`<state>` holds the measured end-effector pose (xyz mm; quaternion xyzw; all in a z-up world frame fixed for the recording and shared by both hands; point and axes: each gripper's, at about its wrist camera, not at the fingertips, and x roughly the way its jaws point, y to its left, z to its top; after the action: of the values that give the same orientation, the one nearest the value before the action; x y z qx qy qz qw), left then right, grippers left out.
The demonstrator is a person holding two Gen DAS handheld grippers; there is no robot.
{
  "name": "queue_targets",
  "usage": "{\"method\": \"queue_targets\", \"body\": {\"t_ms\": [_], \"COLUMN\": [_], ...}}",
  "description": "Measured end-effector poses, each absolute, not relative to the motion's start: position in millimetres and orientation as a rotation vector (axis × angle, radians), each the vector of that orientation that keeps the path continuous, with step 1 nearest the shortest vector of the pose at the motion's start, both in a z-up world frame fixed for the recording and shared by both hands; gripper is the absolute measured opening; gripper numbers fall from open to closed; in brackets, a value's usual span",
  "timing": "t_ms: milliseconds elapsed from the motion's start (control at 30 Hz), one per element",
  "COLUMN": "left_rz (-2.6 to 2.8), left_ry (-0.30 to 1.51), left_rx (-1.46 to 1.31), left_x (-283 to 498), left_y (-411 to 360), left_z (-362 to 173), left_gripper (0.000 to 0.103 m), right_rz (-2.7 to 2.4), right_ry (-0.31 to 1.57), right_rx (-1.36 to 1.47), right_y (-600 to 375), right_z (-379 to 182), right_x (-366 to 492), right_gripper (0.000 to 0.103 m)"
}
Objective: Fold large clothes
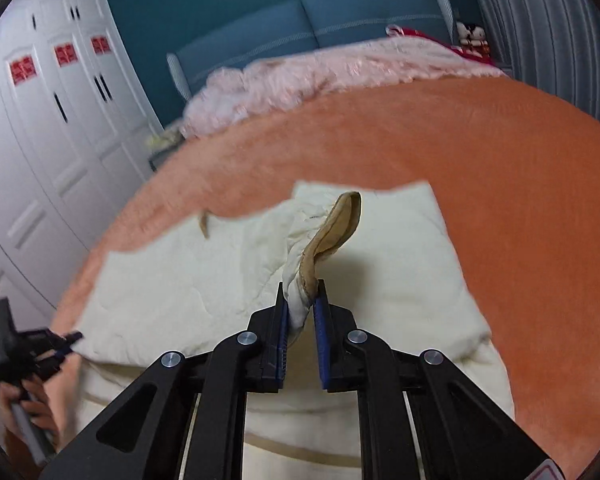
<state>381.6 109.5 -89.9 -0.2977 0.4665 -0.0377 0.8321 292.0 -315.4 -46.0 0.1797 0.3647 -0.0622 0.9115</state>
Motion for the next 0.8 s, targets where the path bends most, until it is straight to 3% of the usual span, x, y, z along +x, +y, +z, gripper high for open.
{"method": "queue_targets", "body": {"t_ms": [133, 267, 367, 500, 567, 633, 733, 800], "left_rz": [-0.055, -0.028, -0.009, 0.029, 0.007, -0.046, -0.144, -0.148], "left_ry": [1.007, 0.975, 0.938, 0.891, 0.825, 0.796, 0.855, 0.904], "left_rx": [-0.526, -0.378, -0.269, -0.145, -0.102, -0.089, -0.116, -0.093], "left_x": [380.2, 378.5, 370.5, 342.5, 329.4, 326.7, 346.1, 359.3], "left_y": [94.8, 79.9, 71.3, 66.1, 57.2, 40.6, 8.7, -10.3], "left_z": [-108.1, -109.4, -105.3, -71.8, -45.9, -28.0, -29.7, -47.4], "left_gripper": [0.01, 0.012, 0.013, 0.032, 0.034, 0.045, 0.046, 0.046], "right_rz": [-0.156, -0.165, -0.181, -0.295, -0.302, -0.212, -0.09, -0.066], "right_ry": [0.858, 0.87, 0.875, 0.781, 0.718, 0.744, 0.792, 0.856], "right_rx": [0.377, 0.375, 0.38, 0.322, 0.269, 0.269, 0.27, 0.219], "right_y": [-321.3, -321.3, -319.8, -310.8, -299.2, -283.5, -252.5, -232.6], "right_z": [-95.7, -100.2, -91.3, -51.1, -30.9, -25.5, -35.0, -51.7], "right_x": [284.4, 284.3, 275.9, 244.7, 238.0, 252.1, 281.6, 300.8], "right_gripper": [0.011, 0.011, 0.017, 0.032, 0.036, 0.036, 0.035, 0.029]}}
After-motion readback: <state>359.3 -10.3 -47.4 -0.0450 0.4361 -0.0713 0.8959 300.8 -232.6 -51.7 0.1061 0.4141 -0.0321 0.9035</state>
